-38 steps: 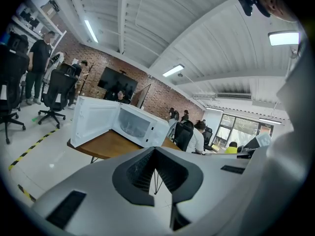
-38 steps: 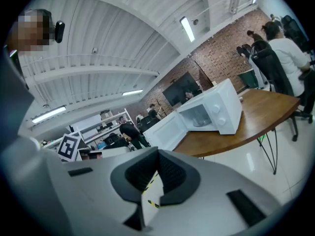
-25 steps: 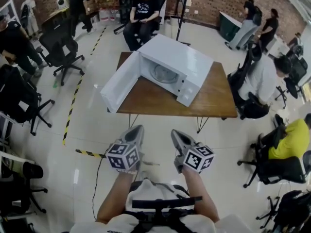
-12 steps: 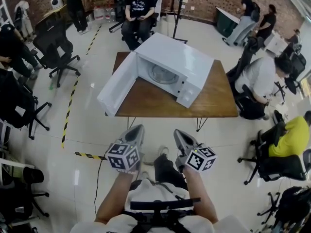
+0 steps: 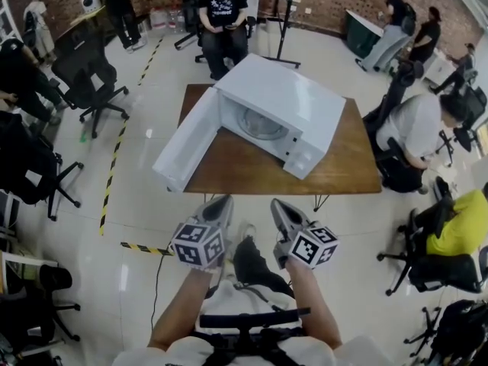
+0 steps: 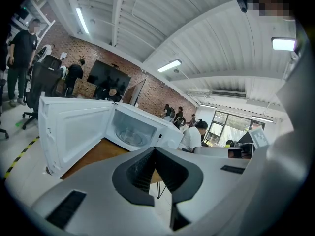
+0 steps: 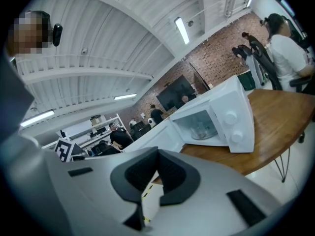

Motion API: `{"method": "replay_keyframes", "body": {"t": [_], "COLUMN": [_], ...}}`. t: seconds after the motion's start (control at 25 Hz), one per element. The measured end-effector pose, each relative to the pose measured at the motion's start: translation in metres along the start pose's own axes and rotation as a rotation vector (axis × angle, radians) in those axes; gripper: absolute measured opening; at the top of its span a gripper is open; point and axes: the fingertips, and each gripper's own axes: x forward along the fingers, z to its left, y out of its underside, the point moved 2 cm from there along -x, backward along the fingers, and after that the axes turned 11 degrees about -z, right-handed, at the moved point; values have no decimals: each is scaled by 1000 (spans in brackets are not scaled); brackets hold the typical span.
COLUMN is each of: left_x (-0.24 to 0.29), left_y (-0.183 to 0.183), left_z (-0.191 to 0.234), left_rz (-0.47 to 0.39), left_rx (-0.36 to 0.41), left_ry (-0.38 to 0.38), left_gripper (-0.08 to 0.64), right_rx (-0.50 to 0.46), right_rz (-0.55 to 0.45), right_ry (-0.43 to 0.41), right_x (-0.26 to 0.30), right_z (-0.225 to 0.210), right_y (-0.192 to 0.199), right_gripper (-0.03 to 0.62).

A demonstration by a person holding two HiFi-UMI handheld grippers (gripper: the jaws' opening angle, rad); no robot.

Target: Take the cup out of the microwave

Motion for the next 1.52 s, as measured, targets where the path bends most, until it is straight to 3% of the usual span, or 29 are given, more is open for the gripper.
{"method": "replay_keyframes", "body": {"t": [0.36, 0.76, 1.0, 1.2, 1.28, 1.52], "left_x": [55, 129, 179, 217, 232, 280], "left_y": [-12, -6, 4, 14, 21, 41], "left_z": [29, 53, 71, 88, 93, 111], "left_rz": [23, 80, 127, 144, 167, 211], "left_rx": [14, 45, 96, 147, 163, 206], "left_ry": [4, 3, -10, -36, -35, -10], "left_gripper": [2, 2, 2, 16, 150, 272], "right_rx": [-64, -115, -114, -120, -122, -103], "right_rz": [27, 60, 71, 88, 99, 118], "right_ry": [23, 114, 184, 194, 189, 178], "right_x": [62, 108, 123, 129, 131, 142], "right_z": [-24, -69, -93, -101, -102, -108], "right_y": [-21, -51, -63, -68, -67, -66], "right_gripper": [2, 3, 3, 3, 3, 3]}}
